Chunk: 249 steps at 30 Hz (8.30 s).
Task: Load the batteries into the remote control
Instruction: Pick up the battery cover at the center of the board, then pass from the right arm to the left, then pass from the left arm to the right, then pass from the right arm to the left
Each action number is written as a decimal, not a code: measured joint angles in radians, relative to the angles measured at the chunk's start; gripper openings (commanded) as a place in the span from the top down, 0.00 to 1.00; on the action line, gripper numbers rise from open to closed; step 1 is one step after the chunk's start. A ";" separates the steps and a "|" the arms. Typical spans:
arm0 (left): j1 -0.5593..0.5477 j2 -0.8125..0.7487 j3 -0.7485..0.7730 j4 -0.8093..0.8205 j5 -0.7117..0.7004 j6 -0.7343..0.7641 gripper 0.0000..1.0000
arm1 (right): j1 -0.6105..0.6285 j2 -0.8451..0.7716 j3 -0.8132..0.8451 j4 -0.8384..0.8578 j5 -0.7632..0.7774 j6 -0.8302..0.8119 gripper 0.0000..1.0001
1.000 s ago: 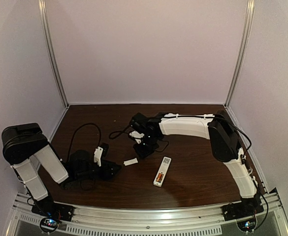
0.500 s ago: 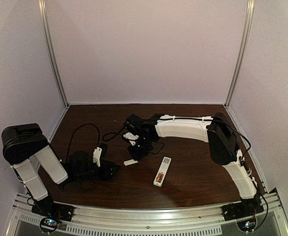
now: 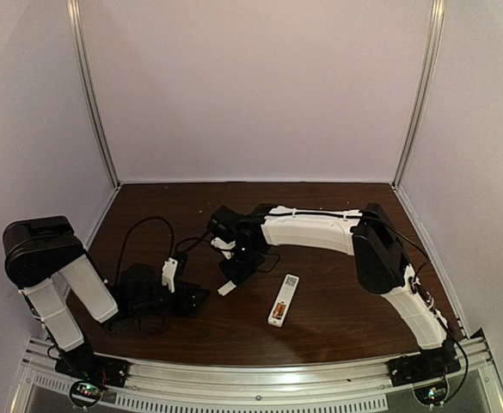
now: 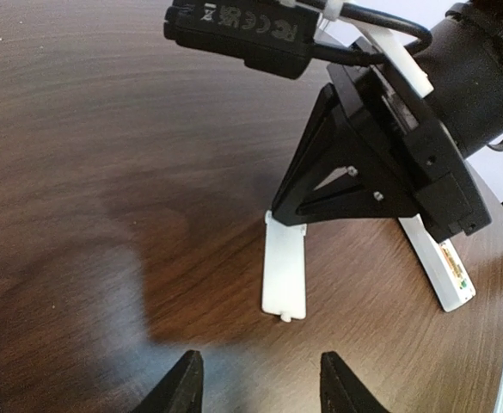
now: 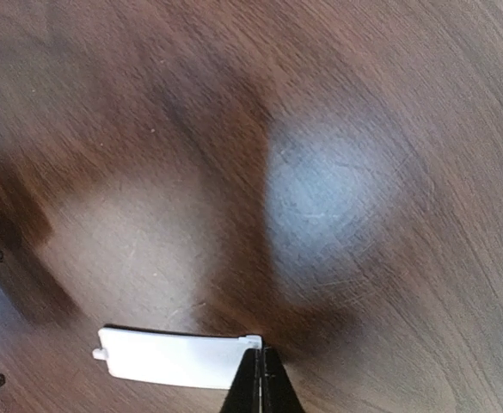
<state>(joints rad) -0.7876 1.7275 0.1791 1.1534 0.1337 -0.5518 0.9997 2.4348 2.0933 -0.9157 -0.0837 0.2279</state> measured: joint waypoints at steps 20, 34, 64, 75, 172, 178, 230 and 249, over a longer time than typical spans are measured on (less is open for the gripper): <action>0.000 -0.018 -0.016 0.014 0.038 0.012 0.34 | 0.001 -0.031 -0.028 -0.006 0.036 -0.019 1.00; 0.000 -0.026 0.054 0.035 0.186 -0.002 0.38 | 0.004 -0.139 -0.077 0.032 0.032 -0.021 1.00; 0.032 0.032 0.052 0.126 0.246 -0.127 0.41 | 0.039 -0.174 -0.078 0.051 0.037 -0.048 1.00; 0.065 -0.004 0.058 0.105 0.245 -0.114 0.40 | 0.044 -0.174 -0.082 0.050 0.035 -0.066 1.00; 0.127 -0.430 0.329 -0.216 0.603 0.143 1.00 | -0.251 -1.117 -0.896 0.855 -0.393 0.055 0.39; 0.059 -0.441 0.373 -0.136 0.674 0.116 1.00 | -0.100 -1.113 -0.933 0.993 -0.443 -0.014 0.48; -0.055 -0.700 0.538 -0.785 0.213 0.006 0.26 | 0.214 -1.130 -0.983 0.964 0.310 -0.684 1.00; 0.035 -0.481 0.752 -0.996 0.525 -0.285 0.49 | 0.510 -0.935 -1.316 1.679 0.874 -1.539 1.00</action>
<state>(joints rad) -0.7521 1.2469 0.9310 0.1574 0.6590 -0.8371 1.5097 1.4998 0.7776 0.7631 0.7902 -1.3109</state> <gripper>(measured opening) 0.545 0.030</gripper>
